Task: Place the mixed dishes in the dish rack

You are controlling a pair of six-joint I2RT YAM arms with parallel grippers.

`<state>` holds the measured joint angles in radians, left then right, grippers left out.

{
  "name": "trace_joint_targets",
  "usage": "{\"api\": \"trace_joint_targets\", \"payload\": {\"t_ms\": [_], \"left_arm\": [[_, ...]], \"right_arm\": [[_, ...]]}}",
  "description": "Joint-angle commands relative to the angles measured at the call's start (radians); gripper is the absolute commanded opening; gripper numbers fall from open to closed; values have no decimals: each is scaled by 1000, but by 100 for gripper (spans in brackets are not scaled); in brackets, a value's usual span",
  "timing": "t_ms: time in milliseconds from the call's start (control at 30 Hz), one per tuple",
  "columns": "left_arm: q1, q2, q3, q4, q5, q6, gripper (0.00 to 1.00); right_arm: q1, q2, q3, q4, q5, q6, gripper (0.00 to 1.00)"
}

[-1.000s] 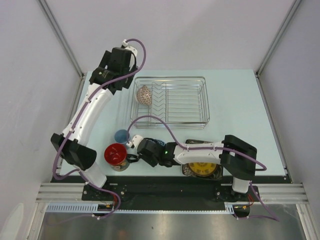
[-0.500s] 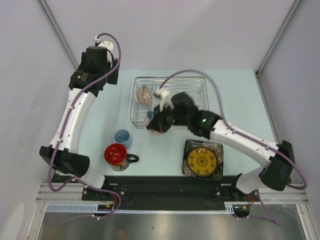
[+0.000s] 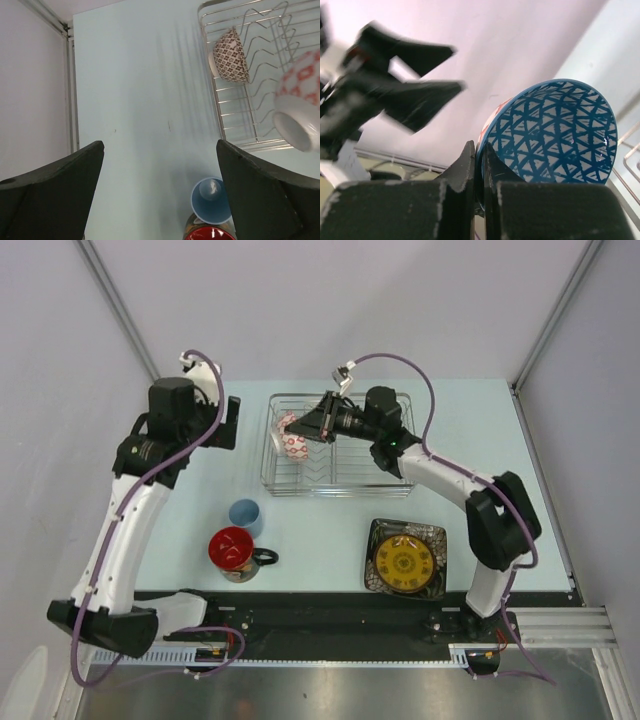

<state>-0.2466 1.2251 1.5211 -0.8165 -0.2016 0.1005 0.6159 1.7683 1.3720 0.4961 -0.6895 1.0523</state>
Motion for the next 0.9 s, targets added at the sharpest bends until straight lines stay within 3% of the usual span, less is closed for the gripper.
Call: {"api": "trace_joint_targets", "payload": {"t_ms": [0,300,867], "left_arm": [[0,-125,-56,45,94,41,100],[-14,-194,-111,-1,143,51,100],[-147,-197,-81,-50,76,56,99]], "right_arm": [[-15,48,15,263,-41,198,0],[-19,201,13,441,13,336,0],[-24,367,13,375,116,230,0]]}}
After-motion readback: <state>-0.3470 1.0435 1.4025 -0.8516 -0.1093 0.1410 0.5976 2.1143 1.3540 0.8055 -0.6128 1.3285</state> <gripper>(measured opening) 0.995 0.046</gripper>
